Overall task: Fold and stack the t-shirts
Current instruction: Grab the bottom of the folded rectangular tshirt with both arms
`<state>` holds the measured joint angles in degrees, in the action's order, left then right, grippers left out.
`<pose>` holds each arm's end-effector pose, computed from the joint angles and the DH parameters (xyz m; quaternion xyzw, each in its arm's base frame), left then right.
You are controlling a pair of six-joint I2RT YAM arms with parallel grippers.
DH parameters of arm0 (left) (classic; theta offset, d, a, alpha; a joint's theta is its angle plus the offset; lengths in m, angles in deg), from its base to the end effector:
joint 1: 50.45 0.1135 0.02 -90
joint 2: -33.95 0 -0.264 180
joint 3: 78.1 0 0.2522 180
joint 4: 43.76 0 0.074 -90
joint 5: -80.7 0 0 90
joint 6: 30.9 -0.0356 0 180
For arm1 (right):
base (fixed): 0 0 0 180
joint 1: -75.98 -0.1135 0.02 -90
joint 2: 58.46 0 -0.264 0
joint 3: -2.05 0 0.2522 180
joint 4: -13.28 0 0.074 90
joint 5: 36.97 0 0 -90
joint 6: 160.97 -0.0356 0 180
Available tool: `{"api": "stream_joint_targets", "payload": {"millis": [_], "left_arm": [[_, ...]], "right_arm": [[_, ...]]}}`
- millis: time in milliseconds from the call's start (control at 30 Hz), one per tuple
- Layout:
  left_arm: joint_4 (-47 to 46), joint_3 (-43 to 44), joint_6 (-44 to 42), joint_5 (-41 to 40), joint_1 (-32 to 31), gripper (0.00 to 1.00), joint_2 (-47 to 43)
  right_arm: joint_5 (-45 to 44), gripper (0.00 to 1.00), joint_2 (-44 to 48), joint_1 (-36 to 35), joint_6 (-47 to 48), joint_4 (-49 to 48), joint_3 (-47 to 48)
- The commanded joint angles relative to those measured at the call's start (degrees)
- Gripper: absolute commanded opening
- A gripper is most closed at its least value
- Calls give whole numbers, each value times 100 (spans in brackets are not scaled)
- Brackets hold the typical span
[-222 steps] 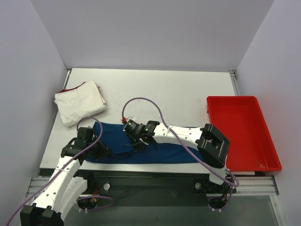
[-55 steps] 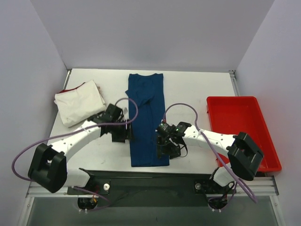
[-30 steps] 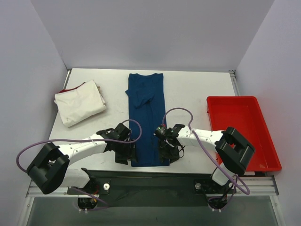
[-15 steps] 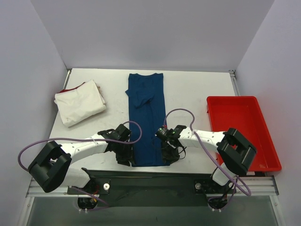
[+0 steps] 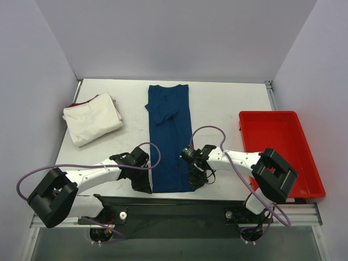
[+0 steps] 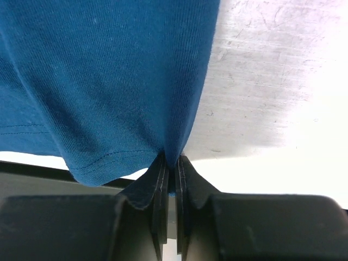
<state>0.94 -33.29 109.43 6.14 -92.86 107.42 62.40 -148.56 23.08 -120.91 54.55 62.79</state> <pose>0.1392 -0.1400 0.1419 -0.0483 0.9795 -0.1955 0.0027 0.1621 0.2240 0.1509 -0.0391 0.9818 0.1813 0.0416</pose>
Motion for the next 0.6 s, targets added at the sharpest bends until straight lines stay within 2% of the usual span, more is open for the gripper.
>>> {"api": "stream_joint_targets", "payload": {"millis": [0, 33, 200, 233, 267, 367, 467, 567], "left_arm": [[61, -152, 21, -393, -30, 3, -96], [88, -143, 21, -428, -30, 0, -131], [141, -108, 91, -428, -30, 1, -272], [36, -116, 109, -350, -30, 7, -376], [-35, -125, 153, -288, -30, 21, -447], [-281, -178, 284, -217, -30, 42, -711], [-483, -257, 390, -182, -30, 52, -826], [-606, -336, 478, -121, -30, 55, -729]], "right_arm": [[-260, 2, 19, 8, 10, 492, -102], [-269, 2, 11, 17, 27, 492, -110], [-225, 6, 19, 43, 89, 519, -93], [-216, 6, 28, 61, 106, 528, -75], [-207, 7, 28, 61, 133, 528, -66], [-172, 9, 19, 52, 168, 545, -75], [-154, 9, 2, 61, 194, 554, -66], [-128, 9, -33, 52, 238, 563, -49]]}}
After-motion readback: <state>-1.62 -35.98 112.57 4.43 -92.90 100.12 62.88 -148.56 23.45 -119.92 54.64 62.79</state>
